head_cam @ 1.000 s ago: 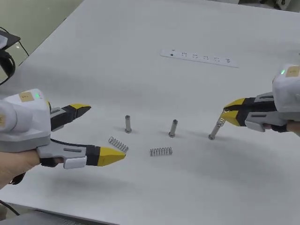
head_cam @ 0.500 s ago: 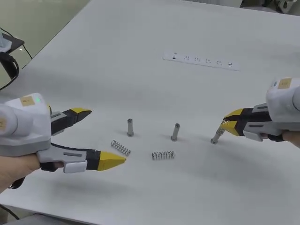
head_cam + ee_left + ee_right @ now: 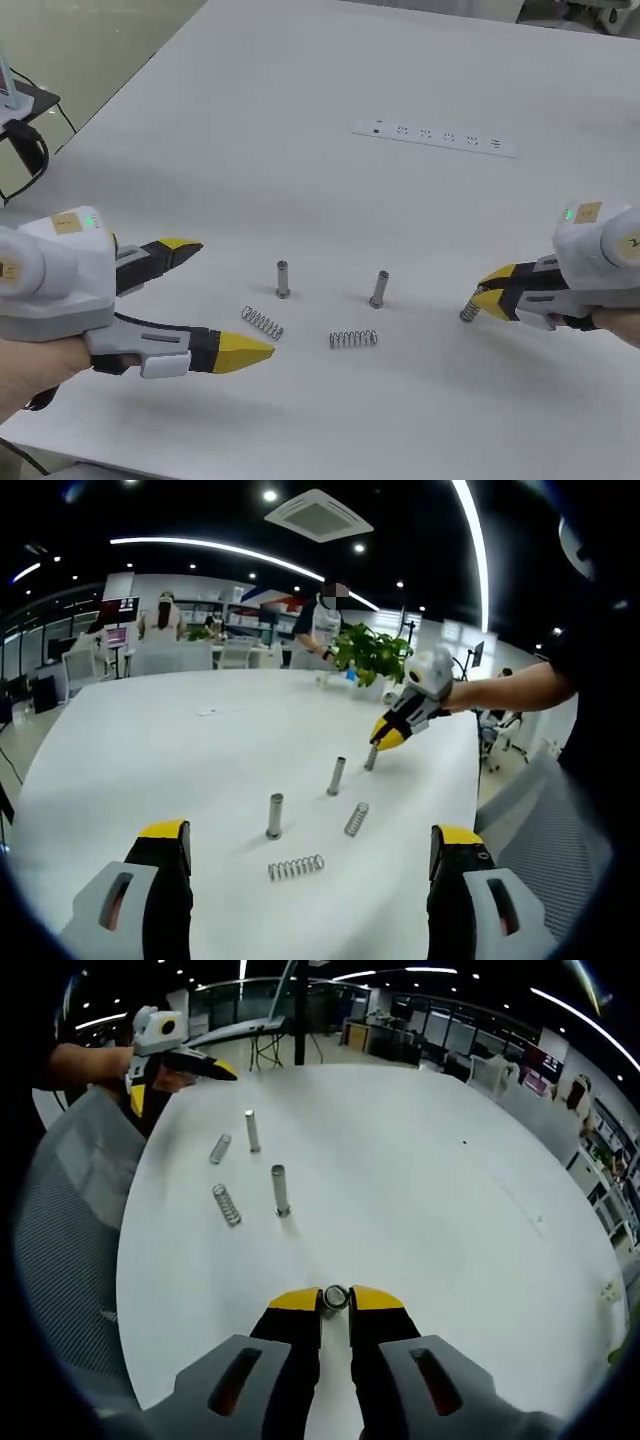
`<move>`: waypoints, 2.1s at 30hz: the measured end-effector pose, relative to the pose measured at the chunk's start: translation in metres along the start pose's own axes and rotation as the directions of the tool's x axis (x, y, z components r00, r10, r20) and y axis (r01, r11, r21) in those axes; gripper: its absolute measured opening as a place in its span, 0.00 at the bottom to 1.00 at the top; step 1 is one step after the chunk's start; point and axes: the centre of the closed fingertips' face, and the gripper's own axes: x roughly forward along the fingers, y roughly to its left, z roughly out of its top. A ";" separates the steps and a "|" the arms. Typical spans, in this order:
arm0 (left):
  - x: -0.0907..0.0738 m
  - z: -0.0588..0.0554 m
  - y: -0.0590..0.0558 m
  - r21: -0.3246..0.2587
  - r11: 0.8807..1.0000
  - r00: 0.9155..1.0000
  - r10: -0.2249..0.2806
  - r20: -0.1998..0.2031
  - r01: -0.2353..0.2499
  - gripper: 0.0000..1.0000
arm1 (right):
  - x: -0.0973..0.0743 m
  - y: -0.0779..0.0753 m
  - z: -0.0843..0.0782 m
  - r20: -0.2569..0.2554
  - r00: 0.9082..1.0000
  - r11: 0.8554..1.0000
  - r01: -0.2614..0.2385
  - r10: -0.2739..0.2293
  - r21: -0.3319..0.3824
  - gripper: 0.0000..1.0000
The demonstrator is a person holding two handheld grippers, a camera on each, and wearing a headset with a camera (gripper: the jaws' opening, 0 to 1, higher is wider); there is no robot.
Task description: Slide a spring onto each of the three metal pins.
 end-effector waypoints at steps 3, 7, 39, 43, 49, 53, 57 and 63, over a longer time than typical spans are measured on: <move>0.000 0.000 0.000 -0.002 1.000 1.000 0.000 0.000 0.000 0.97 | 0.001 0.001 0.002 0.019 1.000 1.000 0.000 -0.001 0.019 0.08; 0.001 -0.001 -0.001 -0.003 1.000 1.000 -0.001 0.000 0.001 0.97 | 0.000 0.001 0.001 0.019 1.000 0.999 0.002 -0.003 0.037 0.08; 0.003 0.001 -0.006 -0.016 1.000 1.000 -0.015 0.010 0.015 0.97 | -0.013 0.010 -0.004 0.065 0.998 0.990 0.012 -0.021 0.142 0.23; 0.002 0.001 -0.005 -0.012 1.000 1.000 -0.013 0.009 0.014 0.97 | -0.017 0.013 -0.006 0.071 0.997 0.989 0.010 -0.021 0.145 0.22; 0.001 0.001 -0.004 -0.011 1.000 1.000 -0.014 0.006 0.014 0.97 | -0.022 0.018 -0.012 0.080 0.997 0.986 0.005 -0.019 0.166 0.23; 0.000 0.001 -0.005 -0.011 1.000 1.000 -0.013 0.005 0.013 0.97 | -0.025 0.023 -0.017 0.083 0.996 0.984 0.000 -0.015 0.179 0.23; 0.001 0.001 -0.005 -0.012 1.000 1.000 -0.013 0.006 0.013 0.97 | -0.027 0.027 -0.020 0.087 0.996 0.982 -0.005 -0.012 0.188 0.23; 0.001 0.001 -0.006 -0.011 1.000 1.000 -0.016 0.002 0.016 0.97 | -0.026 0.037 -0.019 0.088 0.996 0.983 -0.029 0.013 0.180 0.23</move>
